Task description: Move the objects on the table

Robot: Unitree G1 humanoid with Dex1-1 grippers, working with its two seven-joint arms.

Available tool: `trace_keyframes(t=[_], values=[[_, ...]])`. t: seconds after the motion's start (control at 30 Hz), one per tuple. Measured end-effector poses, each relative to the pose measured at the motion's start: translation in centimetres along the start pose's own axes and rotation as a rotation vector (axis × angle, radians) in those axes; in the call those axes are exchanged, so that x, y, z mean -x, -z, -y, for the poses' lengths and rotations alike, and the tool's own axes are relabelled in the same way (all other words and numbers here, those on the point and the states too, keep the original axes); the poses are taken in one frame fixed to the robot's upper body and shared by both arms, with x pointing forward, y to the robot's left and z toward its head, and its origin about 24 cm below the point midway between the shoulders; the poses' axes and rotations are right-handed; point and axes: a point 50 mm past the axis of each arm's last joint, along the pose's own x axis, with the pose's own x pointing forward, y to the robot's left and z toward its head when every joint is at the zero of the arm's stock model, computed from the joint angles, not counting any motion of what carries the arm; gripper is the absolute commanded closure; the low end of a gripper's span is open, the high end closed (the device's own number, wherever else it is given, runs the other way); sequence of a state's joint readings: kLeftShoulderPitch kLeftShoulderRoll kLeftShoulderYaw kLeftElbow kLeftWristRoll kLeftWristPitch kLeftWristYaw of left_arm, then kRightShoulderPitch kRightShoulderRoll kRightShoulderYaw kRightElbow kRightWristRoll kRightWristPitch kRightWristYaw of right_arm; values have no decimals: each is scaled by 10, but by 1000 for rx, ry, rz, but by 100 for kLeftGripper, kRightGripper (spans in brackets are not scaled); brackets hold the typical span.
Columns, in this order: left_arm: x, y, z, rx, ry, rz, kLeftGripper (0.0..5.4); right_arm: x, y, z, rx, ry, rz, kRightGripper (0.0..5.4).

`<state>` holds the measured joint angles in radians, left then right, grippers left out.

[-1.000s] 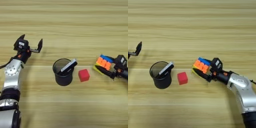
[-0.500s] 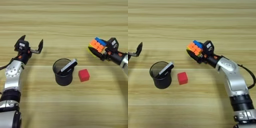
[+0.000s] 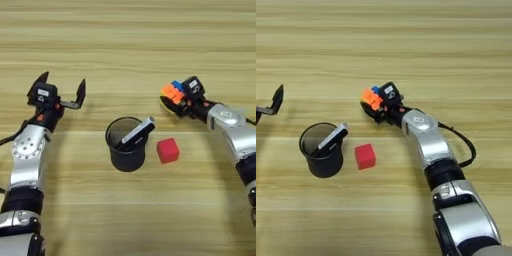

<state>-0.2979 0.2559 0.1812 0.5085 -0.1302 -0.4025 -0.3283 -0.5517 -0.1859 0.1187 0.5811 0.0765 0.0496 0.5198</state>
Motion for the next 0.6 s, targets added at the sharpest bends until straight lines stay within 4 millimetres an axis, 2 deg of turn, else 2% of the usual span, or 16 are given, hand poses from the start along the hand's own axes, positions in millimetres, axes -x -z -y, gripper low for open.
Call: trace_keyframes(t=[0.13, 0.17, 0.3, 0.53, 0.57, 0.6], values=[[0, 0, 1, -8, 5, -2, 0, -5, 14, -4, -25, -2, -42, 206], [0, 0, 2, -10, 4, -3, 0, -7, 16, -5, -27, -3, -41, 177], [-1, 0, 2, -11, 2, -3, 0, -8, 16, -5, -25, -2, -30, 120], [-1, 0, 4, -24, 8, -2, 0, -5, -21, -5, 44, -5, 142, 21], [-1, 0, 5, -30, 11, -3, 0, -1, -32, -5, 52, -2, 197, 3], [-1, 0, 6, -31, 14, -3, 0, 1, -37, -5, 61, -3, 219, 3]])
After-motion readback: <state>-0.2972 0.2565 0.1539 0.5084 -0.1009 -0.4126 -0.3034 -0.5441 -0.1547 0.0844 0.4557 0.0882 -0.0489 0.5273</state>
